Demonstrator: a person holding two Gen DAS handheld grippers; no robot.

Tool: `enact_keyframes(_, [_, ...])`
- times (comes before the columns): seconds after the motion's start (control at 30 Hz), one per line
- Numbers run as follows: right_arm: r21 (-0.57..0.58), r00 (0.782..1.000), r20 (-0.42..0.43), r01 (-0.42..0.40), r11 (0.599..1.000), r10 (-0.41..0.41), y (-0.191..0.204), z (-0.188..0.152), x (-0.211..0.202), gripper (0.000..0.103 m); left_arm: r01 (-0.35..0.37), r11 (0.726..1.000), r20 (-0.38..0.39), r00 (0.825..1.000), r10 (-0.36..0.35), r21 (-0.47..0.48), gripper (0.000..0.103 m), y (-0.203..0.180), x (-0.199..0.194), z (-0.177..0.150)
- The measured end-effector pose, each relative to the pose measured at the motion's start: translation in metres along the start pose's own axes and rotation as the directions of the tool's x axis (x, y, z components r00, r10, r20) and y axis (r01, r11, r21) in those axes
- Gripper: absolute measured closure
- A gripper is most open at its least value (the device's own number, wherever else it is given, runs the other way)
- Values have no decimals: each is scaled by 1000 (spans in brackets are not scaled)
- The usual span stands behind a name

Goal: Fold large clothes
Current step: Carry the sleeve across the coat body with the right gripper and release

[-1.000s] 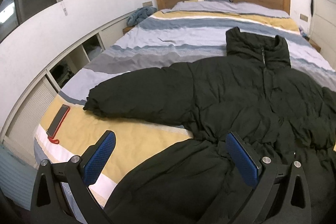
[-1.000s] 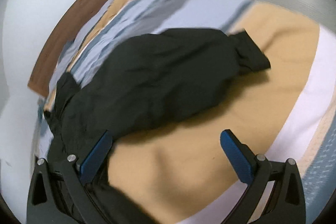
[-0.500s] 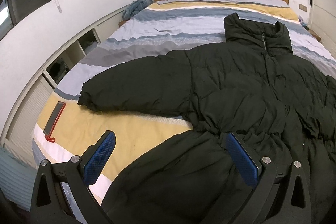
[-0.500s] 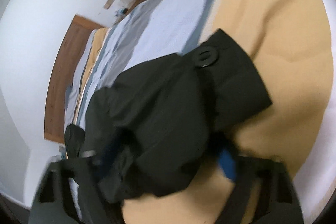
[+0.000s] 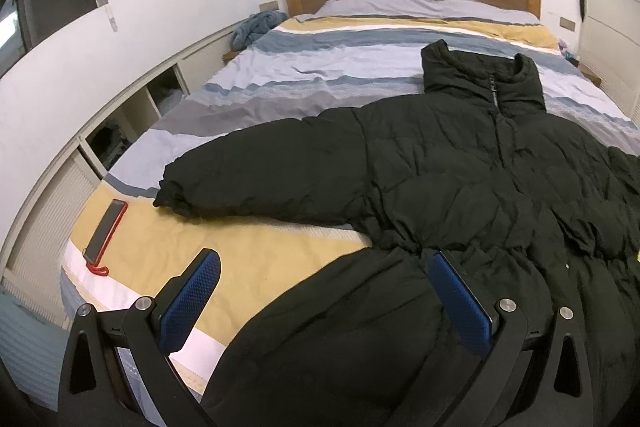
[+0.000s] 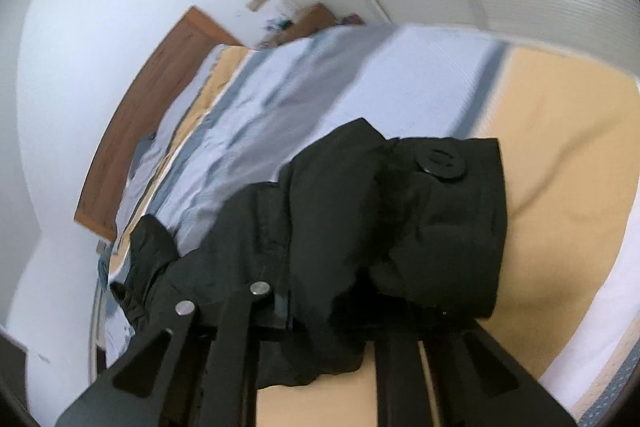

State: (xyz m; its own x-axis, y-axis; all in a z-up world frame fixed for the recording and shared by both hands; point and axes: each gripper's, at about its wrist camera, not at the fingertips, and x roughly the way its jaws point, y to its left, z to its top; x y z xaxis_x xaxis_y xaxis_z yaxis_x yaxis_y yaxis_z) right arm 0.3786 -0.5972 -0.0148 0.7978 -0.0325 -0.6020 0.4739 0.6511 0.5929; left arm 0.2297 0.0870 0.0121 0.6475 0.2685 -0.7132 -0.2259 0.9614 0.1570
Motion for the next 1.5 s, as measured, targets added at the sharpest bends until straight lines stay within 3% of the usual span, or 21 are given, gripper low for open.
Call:
enact_keyframes(0.17, [-182,999,23,-21,983,26,61,-1,-23,89,34,999,-9,999,-34,-16,1,6,-10,-5])
enact_keyframes(0.27, [-300,998,20,-54,953,63,106,-11,-36,89,44,999,-10,999,-44,-22,1,9,-16,-8])
enact_keyframes(0.47, [-464,990,-33,-139,875,139,179,-52,-52,89,69,997,-7,998,-69,-38,1,19,-24,-16])
enact_keyframes(0.67, [-579,977,-138,-215,786,165,240,-118,-43,89,62,996,-7,998,-63,-57,1,38,-27,-24])
enact_keyframes(0.87, [-656,959,-250,-271,704,137,267,-188,-21,89,41,995,-29,999,-44,-89,1,63,-25,-34])
enact_keyframes(1.13, [-782,941,-336,-253,570,-44,263,-286,5,84,30,993,-21,999,-32,-118,1,73,-37,-41])
enact_keyframes(1.17, [-791,939,-338,-251,558,-58,262,-295,6,78,34,992,-15,999,-36,-122,1,73,-40,-40])
enact_keyframes(1.2, [-795,936,-346,-254,551,-67,260,-300,5,66,40,992,-10,999,-42,-122,1,72,-43,-39])
enact_keyframes(1.27, [-789,923,-381,-289,543,-61,258,-308,1,48,68,991,10,998,-68,-112,1,68,-54,-38])
enact_keyframes(1.5, [-759,877,-480,-434,485,34,273,-329,-40,48,154,984,39,988,-151,-91,1,45,-91,-31])
